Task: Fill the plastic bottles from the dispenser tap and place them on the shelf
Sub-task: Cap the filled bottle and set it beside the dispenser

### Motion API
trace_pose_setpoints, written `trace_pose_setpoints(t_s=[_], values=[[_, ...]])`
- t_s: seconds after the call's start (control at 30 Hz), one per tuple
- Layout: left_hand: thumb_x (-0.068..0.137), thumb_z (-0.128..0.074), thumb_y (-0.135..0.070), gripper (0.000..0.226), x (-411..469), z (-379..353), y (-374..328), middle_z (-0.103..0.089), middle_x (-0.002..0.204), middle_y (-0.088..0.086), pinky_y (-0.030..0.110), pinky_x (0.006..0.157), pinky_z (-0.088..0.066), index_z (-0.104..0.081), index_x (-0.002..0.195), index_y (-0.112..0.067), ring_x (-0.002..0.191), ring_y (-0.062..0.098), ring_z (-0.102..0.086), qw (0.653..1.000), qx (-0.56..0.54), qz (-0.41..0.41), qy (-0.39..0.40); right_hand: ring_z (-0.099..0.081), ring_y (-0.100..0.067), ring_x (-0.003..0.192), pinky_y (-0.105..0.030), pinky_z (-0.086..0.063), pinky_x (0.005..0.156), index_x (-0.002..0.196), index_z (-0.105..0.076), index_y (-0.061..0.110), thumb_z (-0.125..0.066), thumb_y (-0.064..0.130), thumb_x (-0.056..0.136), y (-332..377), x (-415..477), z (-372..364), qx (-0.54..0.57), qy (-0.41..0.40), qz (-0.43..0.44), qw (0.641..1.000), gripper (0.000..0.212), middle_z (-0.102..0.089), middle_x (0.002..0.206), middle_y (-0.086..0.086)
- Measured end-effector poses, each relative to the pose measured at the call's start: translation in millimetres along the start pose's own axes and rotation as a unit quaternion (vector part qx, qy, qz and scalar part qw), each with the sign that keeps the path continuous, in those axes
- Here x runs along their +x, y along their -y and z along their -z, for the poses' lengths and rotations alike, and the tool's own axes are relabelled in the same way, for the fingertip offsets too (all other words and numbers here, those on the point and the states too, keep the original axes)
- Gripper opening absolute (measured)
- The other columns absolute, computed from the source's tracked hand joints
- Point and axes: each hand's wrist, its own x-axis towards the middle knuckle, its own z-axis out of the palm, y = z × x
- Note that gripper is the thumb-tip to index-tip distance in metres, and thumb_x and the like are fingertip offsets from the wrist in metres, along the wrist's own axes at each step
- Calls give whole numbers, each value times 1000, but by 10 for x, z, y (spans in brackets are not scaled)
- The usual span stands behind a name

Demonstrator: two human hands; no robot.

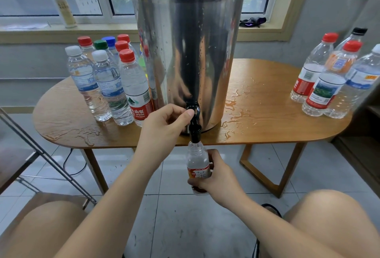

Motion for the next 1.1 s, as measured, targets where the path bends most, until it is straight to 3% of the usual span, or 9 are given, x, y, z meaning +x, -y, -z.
trace_pose_setpoints(t_s=[0.2,0.4,0.5,0.6,0.77,0.9,1.1], values=[[103,-73,-40,17,19,-40,-49,-77,81,-8,26,80,-57,-81,93,-27,80,6,-71,1000,13,2,-5,-68,12,83,-11,-53,57,130,-52,29,-96,13,79,7,-24,26,8,12,-4,1000,70,-67,114,8],[102,-75,-38,17,28,-49,-45,-79,85,-5,25,79,-57,-81,93,-25,78,6,-70,1000,-3,5,-10,-70,-6,93,-13,-55,60,130,-51,34,-98,18,77,16,-23,15,14,7,2,1000,73,-67,115,12],[101,-75,-39,18,39,-47,-38,-80,88,-2,36,84,-60,-81,92,-25,81,12,-70,1000,-8,11,-11,-69,-9,102,-17,-58,72,128,-50,41,-101,28,73,9,-7,-6,-4,2,3,1000,76,-67,115,19],[101,-75,-39,18,36,-44,-38,-80,88,-2,37,86,-60,-81,94,-24,80,12,-70,1000,-12,13,-7,-70,-12,101,-15,-57,64,128,-50,39,-100,24,75,5,-6,-7,3,4,-7,1000,74,-67,115,17],[101,-75,-39,17,38,-40,-33,-80,88,-3,34,84,-59,-81,95,-24,79,10,-69,1000,-11,12,-3,-68,-1,88,-10,-53,58,129,-51,35,-98,18,77,26,-27,5,5,9,-9,1000,73,-66,113,16],[101,-75,-39,16,37,-36,-28,-79,86,-6,25,78,-54,-81,95,-26,79,7,-69,1000,-7,7,0,-68,-7,100,-10,-53,61,129,-49,41,-100,27,74,18,-9,-7,-4,6,-8,1000,76,-66,115,20],[102,-75,-38,16,42,-36,-29,-79,87,-5,23,77,-54,-81,95,-25,79,7,-69,1000,-11,7,2,-65,-2,101,-12,-53,66,129,-47,44,-101,32,73,4,1,-13,-13,5,-7,1000,79,-65,116,23]])
